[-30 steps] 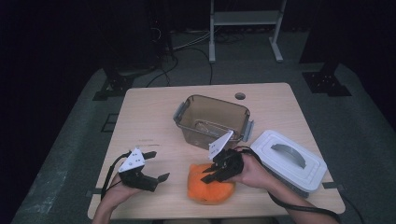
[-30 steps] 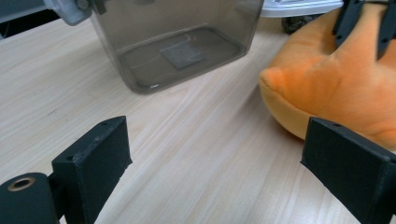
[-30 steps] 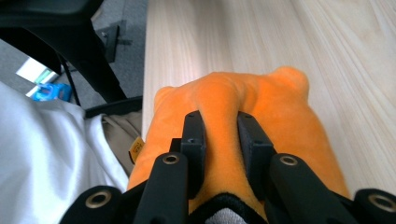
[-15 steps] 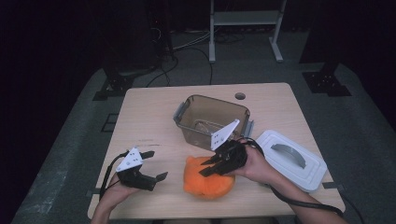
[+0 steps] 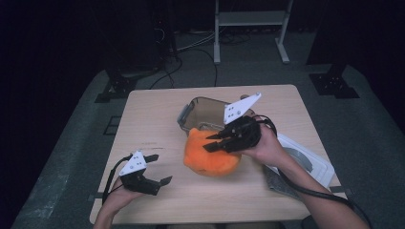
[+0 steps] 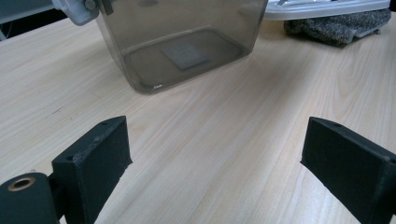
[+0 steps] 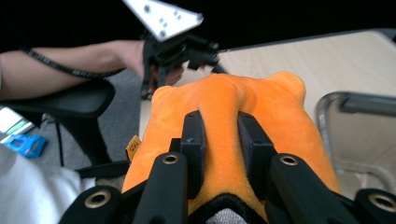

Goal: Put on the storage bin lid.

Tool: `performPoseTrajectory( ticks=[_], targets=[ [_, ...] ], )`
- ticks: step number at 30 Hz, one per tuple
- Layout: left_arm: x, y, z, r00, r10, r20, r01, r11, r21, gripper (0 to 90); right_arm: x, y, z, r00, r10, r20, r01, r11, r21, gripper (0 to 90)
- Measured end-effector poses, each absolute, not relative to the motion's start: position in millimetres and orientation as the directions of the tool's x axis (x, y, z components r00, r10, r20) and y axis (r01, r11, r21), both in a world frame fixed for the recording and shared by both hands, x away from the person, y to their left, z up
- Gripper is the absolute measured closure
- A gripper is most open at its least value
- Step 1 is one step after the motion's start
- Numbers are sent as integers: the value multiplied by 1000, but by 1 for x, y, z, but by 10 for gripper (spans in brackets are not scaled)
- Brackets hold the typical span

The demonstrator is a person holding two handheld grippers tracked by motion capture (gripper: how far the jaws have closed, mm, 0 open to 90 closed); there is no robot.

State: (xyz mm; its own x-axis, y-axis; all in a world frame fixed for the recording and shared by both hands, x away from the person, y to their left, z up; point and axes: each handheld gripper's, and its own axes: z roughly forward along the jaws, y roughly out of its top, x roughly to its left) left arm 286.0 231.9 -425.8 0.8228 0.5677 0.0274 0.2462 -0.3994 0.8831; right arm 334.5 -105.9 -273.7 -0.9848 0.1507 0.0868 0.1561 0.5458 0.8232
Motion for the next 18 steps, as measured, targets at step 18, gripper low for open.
performPoseTrajectory(
  ticks=[18],
  targets=[
    [287, 231, -428, 829, 558, 30, 244, -409, 879, 71, 374, -103, -244, -968, 249, 43, 172, 525, 833, 743]
  ],
)
